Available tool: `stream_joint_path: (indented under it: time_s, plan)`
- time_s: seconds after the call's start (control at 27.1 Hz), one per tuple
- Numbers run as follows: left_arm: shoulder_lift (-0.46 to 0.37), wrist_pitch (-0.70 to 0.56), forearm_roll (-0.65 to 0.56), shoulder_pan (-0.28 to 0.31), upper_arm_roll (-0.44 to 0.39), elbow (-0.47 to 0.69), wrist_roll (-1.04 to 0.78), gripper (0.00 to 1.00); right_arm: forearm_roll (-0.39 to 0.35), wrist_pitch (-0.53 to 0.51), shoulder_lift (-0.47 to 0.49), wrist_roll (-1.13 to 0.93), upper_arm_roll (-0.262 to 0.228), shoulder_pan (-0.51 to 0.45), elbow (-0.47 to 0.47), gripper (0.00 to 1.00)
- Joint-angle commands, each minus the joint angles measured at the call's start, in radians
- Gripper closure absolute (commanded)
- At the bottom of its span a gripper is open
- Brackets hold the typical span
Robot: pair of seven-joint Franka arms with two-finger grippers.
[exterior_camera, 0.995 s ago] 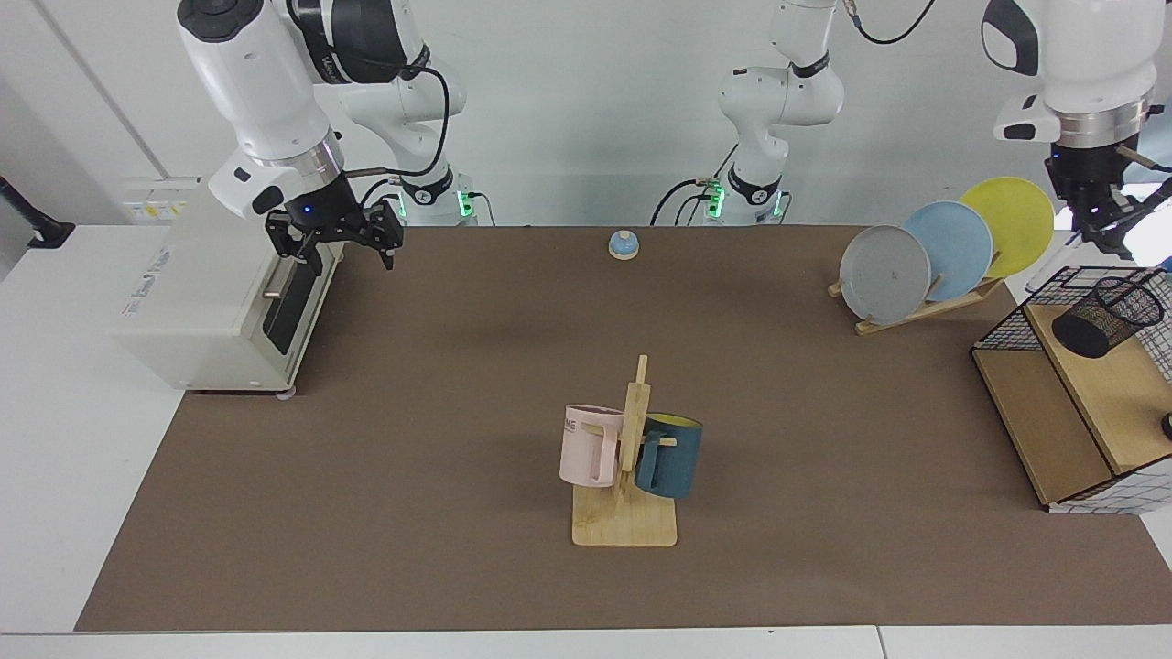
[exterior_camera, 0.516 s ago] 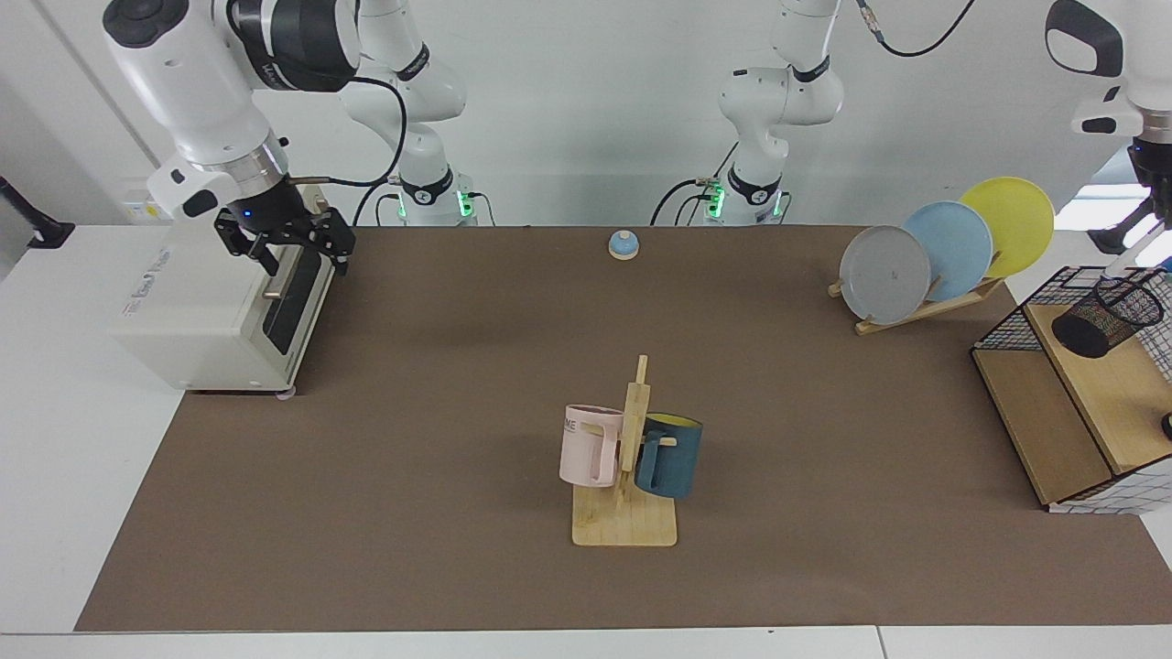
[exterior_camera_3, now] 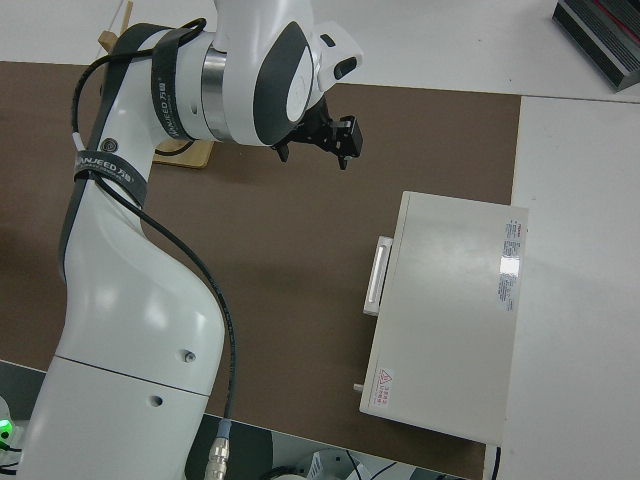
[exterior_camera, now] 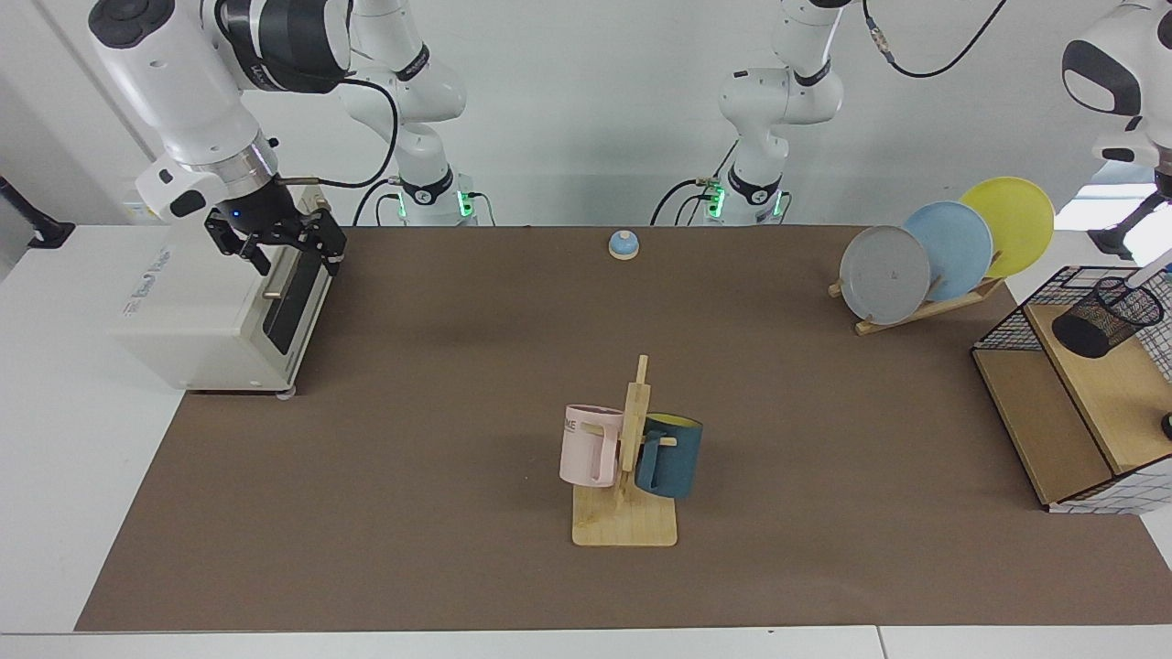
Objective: Put markers into pen holder
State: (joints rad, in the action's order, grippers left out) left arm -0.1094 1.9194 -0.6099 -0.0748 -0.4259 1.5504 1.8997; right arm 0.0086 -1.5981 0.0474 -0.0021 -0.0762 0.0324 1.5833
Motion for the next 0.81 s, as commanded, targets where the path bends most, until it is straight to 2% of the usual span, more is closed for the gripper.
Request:
stream_joint_path:
  time_s: [0.0,0.11,0.15,0.18,0.22,0.26,0.55,0.77]
  plan:
    - [-0.033,0.007,-0.011,0.009,0.004,-0.016,0.019,1.0,-0.013,-0.023,-0.011,0.001,0.006,-0.005,0.021,0.0]
    - [-0.055,0.042,-0.004,0.016,0.004,0.006,0.016,1.0,-0.013,-0.023,-0.011,0.001,0.006,-0.006,0.023,0.0]
    - [-0.055,0.053,-0.004,0.018,0.003,0.019,0.016,0.97,-0.013,-0.023,-0.011,0.001,0.004,-0.005,0.021,0.0]
    - [-0.055,0.059,-0.004,0.02,0.002,0.025,0.016,0.78,-0.013,-0.025,-0.011,0.001,0.006,-0.006,0.023,0.0]
    - [-0.055,0.055,-0.002,0.018,0.002,0.027,0.015,0.37,-0.013,-0.023,-0.011,0.001,0.006,-0.006,0.023,0.0]
    - [-0.053,0.053,-0.001,0.017,0.002,0.03,0.004,0.0,-0.013,-0.025,-0.011,0.001,0.006,-0.005,0.023,0.0]
    - [-0.042,-0.016,0.007,-0.003,0.024,0.033,-0.065,0.0,-0.013,-0.025,-0.011,0.001,0.006,-0.005,0.023,0.0]
    - [-0.036,-0.059,0.122,-0.014,0.073,0.045,-0.145,0.0,-0.013,-0.025,-0.011,0.001,0.006,-0.005,0.023,0.0]
